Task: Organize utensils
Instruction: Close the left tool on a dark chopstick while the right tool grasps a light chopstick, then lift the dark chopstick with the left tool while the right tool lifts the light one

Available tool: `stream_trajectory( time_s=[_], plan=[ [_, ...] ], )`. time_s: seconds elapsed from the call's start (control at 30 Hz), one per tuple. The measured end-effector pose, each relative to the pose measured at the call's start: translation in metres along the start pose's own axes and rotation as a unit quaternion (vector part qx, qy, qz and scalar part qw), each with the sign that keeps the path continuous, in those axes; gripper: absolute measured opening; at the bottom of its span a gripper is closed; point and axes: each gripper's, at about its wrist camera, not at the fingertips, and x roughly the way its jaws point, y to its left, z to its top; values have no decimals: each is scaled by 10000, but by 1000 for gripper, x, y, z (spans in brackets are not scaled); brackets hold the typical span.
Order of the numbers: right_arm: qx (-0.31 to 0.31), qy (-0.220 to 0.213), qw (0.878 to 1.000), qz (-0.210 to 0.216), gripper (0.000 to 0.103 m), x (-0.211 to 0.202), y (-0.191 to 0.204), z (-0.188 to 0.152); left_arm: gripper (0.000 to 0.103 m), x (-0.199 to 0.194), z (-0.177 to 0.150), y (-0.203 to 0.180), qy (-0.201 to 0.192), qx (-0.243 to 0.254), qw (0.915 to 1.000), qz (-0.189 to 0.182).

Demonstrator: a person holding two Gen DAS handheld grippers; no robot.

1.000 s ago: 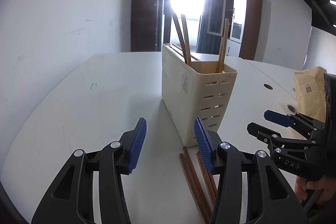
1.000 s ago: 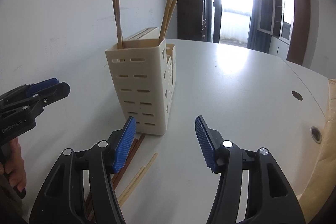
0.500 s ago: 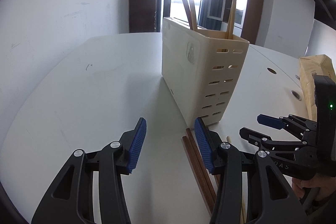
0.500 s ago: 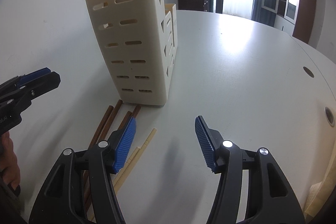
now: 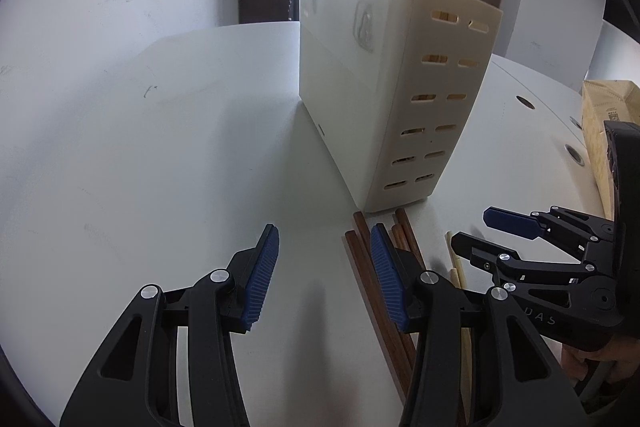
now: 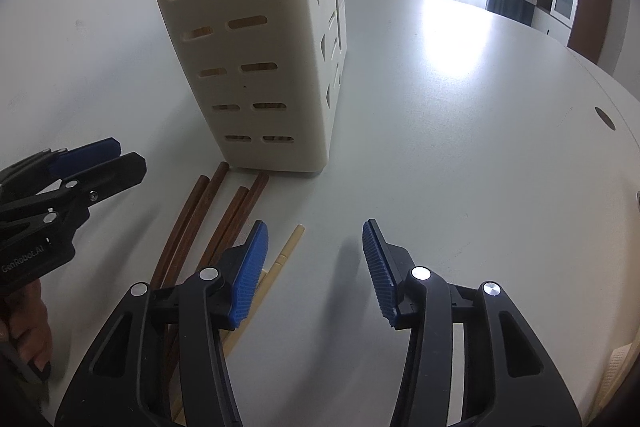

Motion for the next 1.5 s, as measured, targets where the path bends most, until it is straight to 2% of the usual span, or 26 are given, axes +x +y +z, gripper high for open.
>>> stream_trajectory(
  time_s=[0.37, 0.63, 0.87, 1.0, 1.1, 1.2, 1.27, 1.3, 1.33, 1.5],
  plan=[
    [-71, 124, 9999, -36, 42, 9, -2, -8, 48, 27, -7, -10, 382, 172, 9991, 26],
    [-158, 149, 9997, -132, 40, 10, 9, -10, 48, 39, -6, -8, 525, 157, 9985, 47],
    [-152, 193, 9995, -178, 34, 6, 4, -8, 48, 48, -2, -4, 579, 217, 9979, 187],
    [-66, 240, 9997, -7, 32, 7, 3, -4, 48, 51, 0, -4, 609, 252, 9975, 255],
    [-174, 232, 9995, -122, 30, 7, 6, -4, 47, 51, 2, -5, 604, 280, 9975, 242],
    [-269, 217, 9992, -217, 27, 7, 9, -6, 37, 52, 3, -6, 605, 327, 9974, 204],
    [-274, 224, 9991, -218, 21, 5, 11, -8, 22, 53, 4, -5, 620, 343, 9972, 222],
    [-268, 239, 9991, -210, 14, 5, 12, -9, 18, 54, 5, -4, 635, 340, 9971, 231],
    [-260, 256, 9992, -189, 13, 4, 13, -10, 12, 54, 6, -2, 646, 336, 9970, 253],
    [-216, 297, 9993, -109, 7, 0, 15, -14, 7, 56, 8, 3, 679, 257, 9971, 207]
  ],
)
